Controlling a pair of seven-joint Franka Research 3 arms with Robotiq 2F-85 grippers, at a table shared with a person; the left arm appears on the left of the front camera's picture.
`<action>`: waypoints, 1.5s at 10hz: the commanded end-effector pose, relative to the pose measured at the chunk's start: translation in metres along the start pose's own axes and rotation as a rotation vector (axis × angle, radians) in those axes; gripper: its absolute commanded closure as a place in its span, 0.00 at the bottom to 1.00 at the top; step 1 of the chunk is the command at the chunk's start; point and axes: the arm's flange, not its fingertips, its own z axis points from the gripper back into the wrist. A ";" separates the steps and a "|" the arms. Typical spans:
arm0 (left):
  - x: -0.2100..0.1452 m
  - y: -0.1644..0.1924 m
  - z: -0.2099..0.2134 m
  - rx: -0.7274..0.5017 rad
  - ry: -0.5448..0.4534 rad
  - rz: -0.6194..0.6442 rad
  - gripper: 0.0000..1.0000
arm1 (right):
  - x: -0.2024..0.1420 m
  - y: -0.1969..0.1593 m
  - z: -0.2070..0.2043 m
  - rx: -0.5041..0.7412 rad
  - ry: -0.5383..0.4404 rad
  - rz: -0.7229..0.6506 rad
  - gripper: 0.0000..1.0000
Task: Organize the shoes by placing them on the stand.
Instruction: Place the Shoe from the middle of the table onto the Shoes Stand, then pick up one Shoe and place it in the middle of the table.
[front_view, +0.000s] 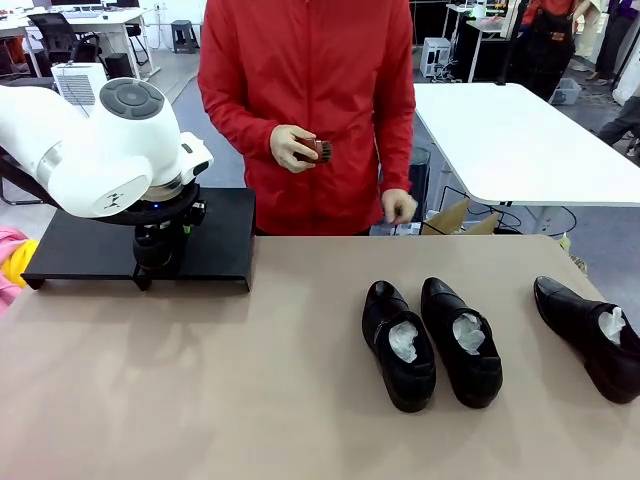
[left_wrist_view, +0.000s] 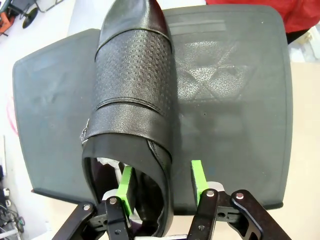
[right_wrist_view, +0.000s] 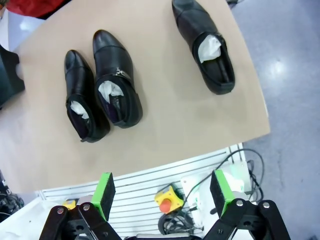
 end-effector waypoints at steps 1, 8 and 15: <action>0.000 0.002 -0.001 0.001 -0.001 -0.010 0.43 | 0.004 0.008 0.000 0.007 -0.017 0.001 0.00; 0.000 0.002 -0.001 0.001 -0.001 -0.010 0.43 | 0.004 0.008 0.000 0.007 -0.017 0.001 0.00; 0.000 0.002 -0.001 0.001 -0.001 -0.010 0.43 | 0.005 -0.131 -0.032 0.016 0.070 0.316 0.00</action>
